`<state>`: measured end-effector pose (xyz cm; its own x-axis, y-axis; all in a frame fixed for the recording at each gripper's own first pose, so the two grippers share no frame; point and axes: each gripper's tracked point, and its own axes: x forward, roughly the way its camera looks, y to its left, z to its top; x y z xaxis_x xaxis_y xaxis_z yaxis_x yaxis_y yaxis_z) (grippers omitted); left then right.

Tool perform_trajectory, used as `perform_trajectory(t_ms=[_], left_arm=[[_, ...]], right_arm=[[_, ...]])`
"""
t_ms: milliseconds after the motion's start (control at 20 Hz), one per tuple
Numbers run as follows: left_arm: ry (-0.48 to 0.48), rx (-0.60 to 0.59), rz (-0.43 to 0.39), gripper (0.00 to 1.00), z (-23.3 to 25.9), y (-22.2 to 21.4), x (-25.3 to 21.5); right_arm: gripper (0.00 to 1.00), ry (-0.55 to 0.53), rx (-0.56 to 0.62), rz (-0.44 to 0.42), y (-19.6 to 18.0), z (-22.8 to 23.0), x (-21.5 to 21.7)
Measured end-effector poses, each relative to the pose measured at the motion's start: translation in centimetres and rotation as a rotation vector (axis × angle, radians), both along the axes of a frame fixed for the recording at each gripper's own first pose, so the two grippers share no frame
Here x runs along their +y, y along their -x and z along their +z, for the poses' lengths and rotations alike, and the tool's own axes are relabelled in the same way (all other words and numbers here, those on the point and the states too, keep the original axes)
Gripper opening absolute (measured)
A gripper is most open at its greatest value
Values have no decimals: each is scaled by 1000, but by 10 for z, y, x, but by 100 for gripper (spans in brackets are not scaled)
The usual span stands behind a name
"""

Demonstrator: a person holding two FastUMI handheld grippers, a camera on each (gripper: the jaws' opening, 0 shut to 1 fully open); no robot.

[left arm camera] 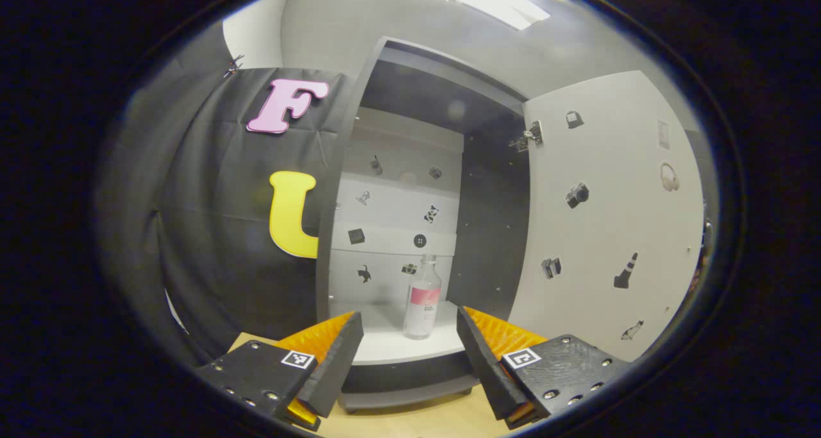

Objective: Open the cabinet door with the right hand, grasp the bottle in the cabinet with the left hand and place it on the coaster, then close the cabinet door with the right hand.

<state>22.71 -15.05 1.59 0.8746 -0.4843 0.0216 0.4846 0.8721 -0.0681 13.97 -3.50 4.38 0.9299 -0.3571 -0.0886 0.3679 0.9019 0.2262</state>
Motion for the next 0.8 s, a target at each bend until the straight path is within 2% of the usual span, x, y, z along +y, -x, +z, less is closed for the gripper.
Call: perform_trajectory(t_ms=[50, 100, 200, 250, 350, 450, 550, 700, 800], left_arm=[[3, 1, -8, 90, 0, -9, -12], [-5, 2, -9, 90, -1, -19, -22], [-34, 3, -5, 90, -6, -41, -37], [-45, 9, -5, 90, -10, -51, -46], [-53, 21, -8, 91, -20, -70, -61], [-49, 38, -9, 90, -31, -85, -72], [-41, 48, -27, 91, -39, -99, -88], [-73, 89, -15, 89, -56, -121, -98], [-82, 105, -19, 90, -64, -130, -108]], right_arm=[[31, -12, 10, -4, -8, -5, -10], [30, -26, 10, 6, -14, -7, -12], [50, -47, 9, 32, -28, -13, -23], [64, -49, 19, 26, -34, -19, -33], [81, -34, 61, 7, -39, -35, -52], [80, -34, 76, -6, -41, -42, -65], [99, -66, 77, -8, -42, -48, -73], [98, -79, 107, -21, -43, -63, -89], [98, -50, 134, -27, -41, -70, -95]])
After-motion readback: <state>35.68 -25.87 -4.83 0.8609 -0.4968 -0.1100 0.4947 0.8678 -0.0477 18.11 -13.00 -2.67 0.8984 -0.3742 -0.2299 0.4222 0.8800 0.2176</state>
